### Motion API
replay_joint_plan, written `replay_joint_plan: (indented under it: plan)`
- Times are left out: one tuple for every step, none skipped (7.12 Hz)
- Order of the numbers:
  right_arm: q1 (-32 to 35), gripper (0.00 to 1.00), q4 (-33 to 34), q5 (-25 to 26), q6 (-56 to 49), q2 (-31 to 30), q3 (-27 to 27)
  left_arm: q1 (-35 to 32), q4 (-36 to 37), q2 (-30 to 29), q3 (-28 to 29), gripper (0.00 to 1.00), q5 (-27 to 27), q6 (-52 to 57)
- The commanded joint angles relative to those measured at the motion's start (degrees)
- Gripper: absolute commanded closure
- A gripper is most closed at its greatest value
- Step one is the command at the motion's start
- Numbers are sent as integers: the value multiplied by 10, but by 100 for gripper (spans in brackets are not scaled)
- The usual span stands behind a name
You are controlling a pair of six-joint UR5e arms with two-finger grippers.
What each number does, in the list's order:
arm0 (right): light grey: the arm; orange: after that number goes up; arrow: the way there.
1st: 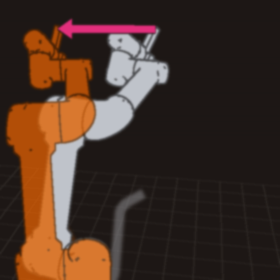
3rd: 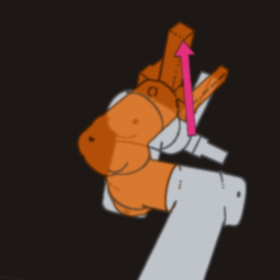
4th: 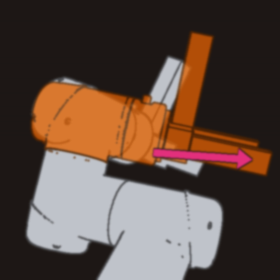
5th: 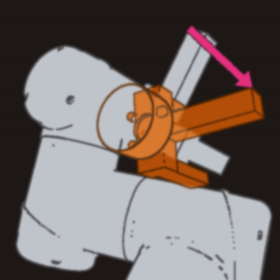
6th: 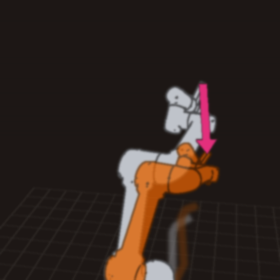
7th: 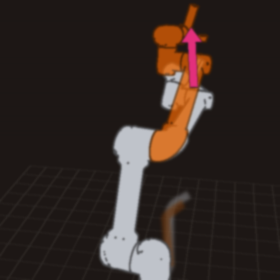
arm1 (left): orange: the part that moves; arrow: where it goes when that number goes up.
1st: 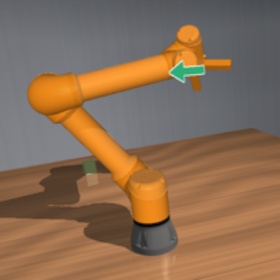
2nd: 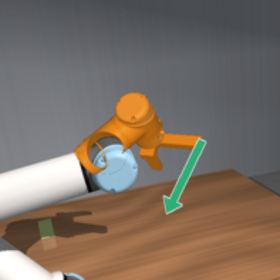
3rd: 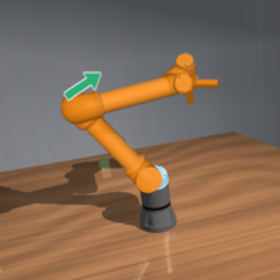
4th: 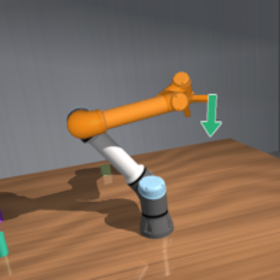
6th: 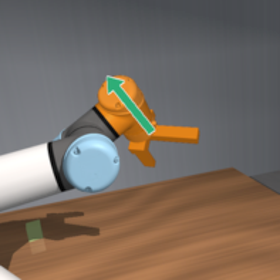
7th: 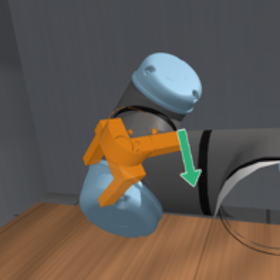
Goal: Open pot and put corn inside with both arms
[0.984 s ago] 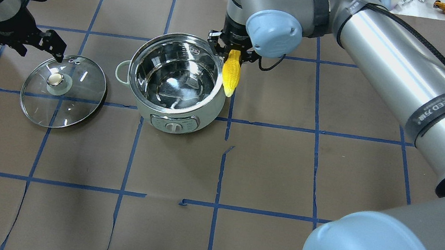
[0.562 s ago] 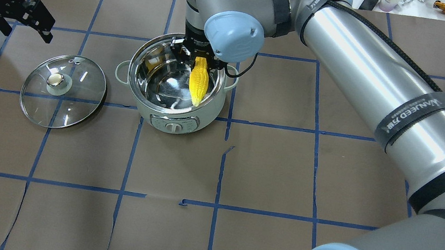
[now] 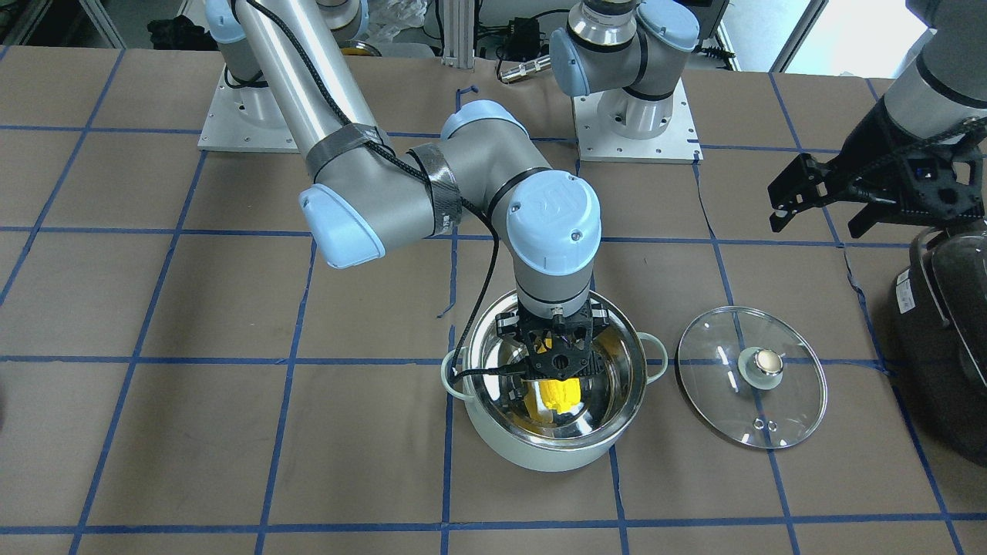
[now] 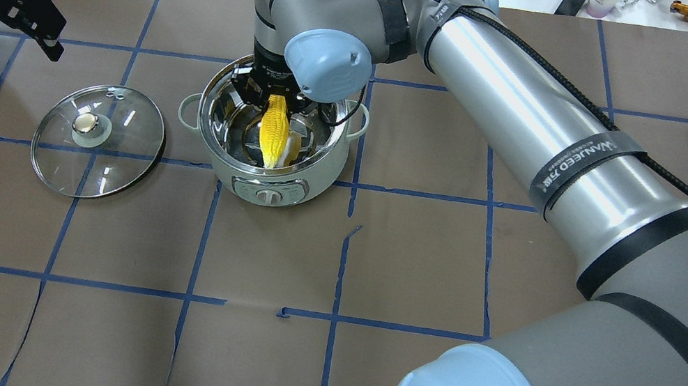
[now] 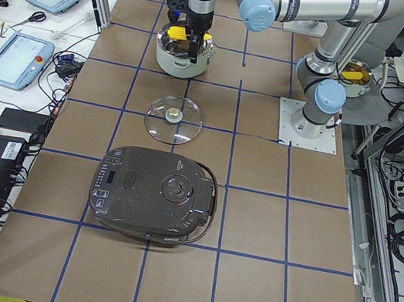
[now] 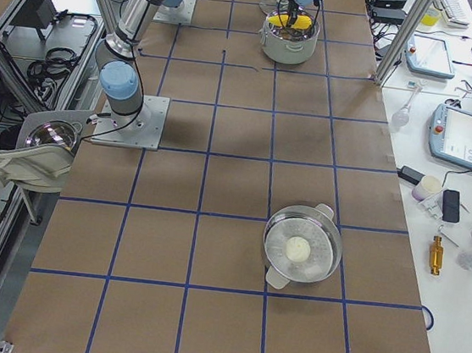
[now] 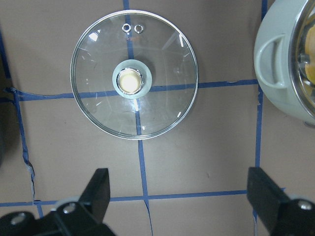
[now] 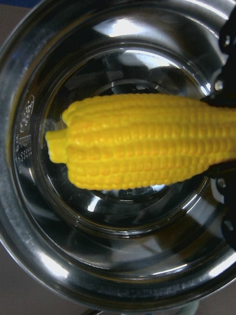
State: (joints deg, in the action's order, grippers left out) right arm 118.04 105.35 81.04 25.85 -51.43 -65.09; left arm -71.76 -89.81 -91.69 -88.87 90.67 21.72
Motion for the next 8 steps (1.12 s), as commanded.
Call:
replay_joint_plan:
  plan:
    - [2, 83, 19, 2, 0, 12, 1, -9, 2, -2, 4, 0, -17, -5]
    - [3, 63, 29, 3, 0, 16, 2, -25, 2, -1, 7, 0, -15, -18]
    - [3, 38, 30, 4, 1, 16, 2, -40, 3, 4, 7, 0, -15, -19]
    - [3, 0, 30, 8, -1, 14, 1, -44, 3, 5, 7, 0, -15, -38]
    - [2, 0, 28, 8, -3, 11, 0, -44, 3, 7, 7, 0, -15, -39]
    - [0, 0, 23, 12, -14, -6, -6, -45, 3, 7, 7, 0, -16, -40]
    - [-10, 0, 1, 15, -30, -25, -9, -46, 3, 8, 7, 0, -17, -41]
    - [-31, 0, -49, 18, -55, -55, -10, -46, 3, 9, 7, 0, -17, -41]
